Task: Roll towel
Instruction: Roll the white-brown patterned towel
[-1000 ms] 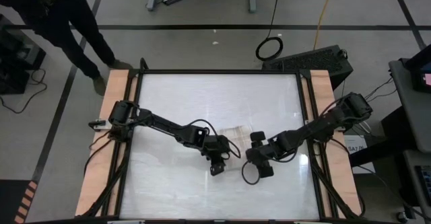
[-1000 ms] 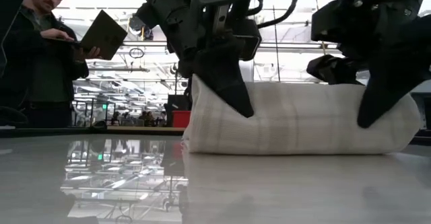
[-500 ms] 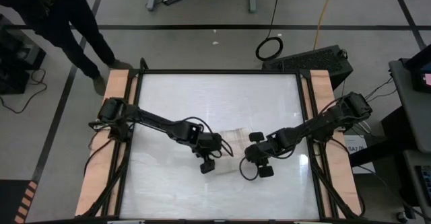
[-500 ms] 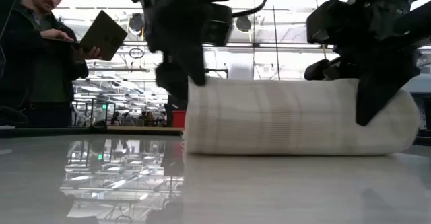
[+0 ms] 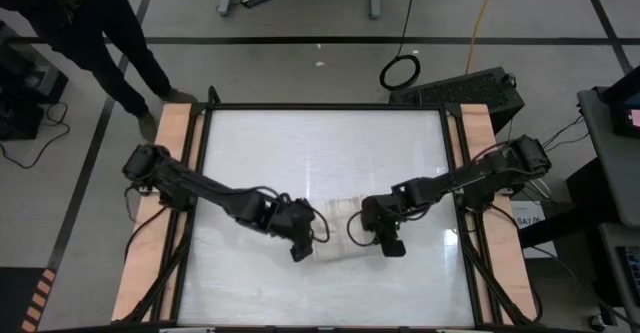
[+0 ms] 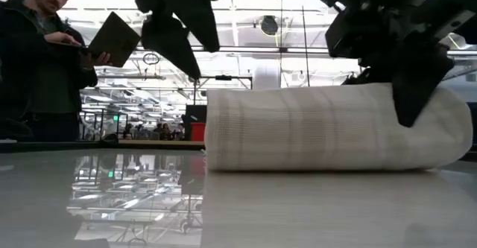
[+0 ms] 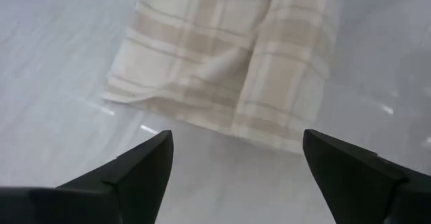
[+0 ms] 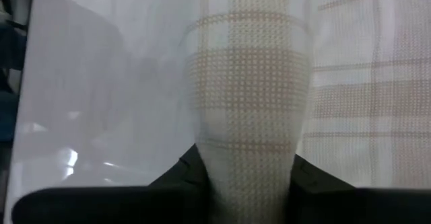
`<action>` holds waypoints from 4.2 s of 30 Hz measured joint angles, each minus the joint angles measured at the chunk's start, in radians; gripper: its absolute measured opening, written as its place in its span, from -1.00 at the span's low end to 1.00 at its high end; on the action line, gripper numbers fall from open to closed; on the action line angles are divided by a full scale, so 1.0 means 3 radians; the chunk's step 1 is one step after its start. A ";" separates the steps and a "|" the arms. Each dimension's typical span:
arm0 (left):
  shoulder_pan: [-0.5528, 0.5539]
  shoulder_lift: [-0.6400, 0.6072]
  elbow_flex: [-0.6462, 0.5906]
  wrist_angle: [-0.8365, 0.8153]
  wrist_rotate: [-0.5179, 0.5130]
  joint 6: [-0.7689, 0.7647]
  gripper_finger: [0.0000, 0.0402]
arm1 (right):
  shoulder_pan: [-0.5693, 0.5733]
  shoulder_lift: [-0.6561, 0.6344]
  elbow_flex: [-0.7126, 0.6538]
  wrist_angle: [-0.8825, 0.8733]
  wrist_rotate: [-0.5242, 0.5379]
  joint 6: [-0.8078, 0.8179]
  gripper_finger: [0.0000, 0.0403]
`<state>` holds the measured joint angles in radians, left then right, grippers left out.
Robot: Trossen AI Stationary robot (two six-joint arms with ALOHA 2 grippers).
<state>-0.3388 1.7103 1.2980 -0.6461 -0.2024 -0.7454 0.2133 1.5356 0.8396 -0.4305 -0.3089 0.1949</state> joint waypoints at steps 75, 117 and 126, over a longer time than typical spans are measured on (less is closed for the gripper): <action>0.0584 0.0710 0.0001 0.0954 0.0736 0.2007 0.00 | -0.1012 -0.0152 -0.0386 0.0591 -0.1099 0.0083 -0.24; 0.1127 0.0713 0.0001 0.0790 0.1692 0.1504 -0.28 | 0.0453 -0.0543 -0.0177 -0.0189 0.1922 0.0432 0.92; 0.1129 0.0713 0.0001 0.0787 0.1842 0.1373 -0.28 | 0.0446 -0.0543 -0.0177 -0.0148 0.1890 0.0246 0.92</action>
<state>-0.0002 1.9244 1.2984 -0.4099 0.3503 -0.3336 0.3470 1.3727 0.7864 -0.4748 0.2581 0.2686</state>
